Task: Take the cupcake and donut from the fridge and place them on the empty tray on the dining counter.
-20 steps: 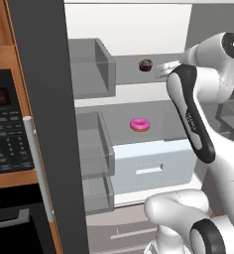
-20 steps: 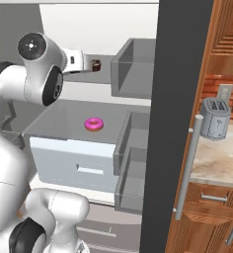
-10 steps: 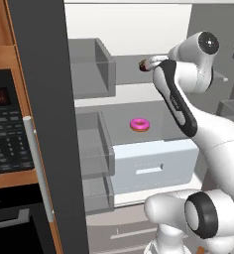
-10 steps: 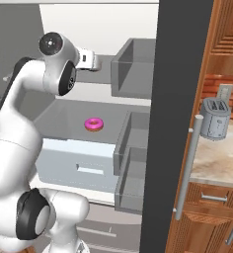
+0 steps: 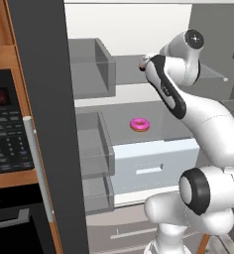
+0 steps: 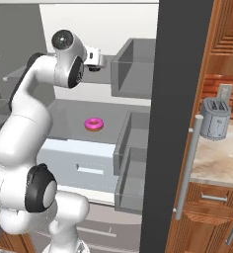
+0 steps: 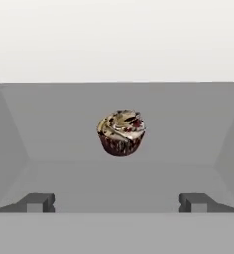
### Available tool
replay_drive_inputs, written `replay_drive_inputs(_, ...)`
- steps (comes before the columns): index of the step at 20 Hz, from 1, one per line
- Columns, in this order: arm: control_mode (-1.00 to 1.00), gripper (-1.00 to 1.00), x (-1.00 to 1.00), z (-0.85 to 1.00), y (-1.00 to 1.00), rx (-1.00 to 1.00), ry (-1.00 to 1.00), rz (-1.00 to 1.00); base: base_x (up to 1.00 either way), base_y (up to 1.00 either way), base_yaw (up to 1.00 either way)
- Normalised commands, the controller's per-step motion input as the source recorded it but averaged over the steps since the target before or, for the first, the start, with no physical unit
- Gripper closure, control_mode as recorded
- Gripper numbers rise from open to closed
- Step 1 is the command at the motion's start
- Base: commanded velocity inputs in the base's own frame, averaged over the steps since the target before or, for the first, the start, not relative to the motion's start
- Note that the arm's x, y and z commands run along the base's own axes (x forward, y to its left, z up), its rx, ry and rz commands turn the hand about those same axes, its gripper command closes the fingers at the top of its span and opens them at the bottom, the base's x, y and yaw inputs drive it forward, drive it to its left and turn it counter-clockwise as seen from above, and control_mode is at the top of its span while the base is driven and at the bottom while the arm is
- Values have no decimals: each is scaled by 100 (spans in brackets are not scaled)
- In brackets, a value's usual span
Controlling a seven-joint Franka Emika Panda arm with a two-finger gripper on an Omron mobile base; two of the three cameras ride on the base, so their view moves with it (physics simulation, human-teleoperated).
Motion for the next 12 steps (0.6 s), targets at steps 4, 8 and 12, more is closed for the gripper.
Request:
replay_drive_inputs(4,-100,-100,64,-27,0,0,0,2,0,0,0)
replay_drive_inputs(8,-100,-100,70,-13,0,0,0,0,0,0,0)
replay_drive_inputs(12,-100,-100,70,-9,0,0,0,0,0,0,0)
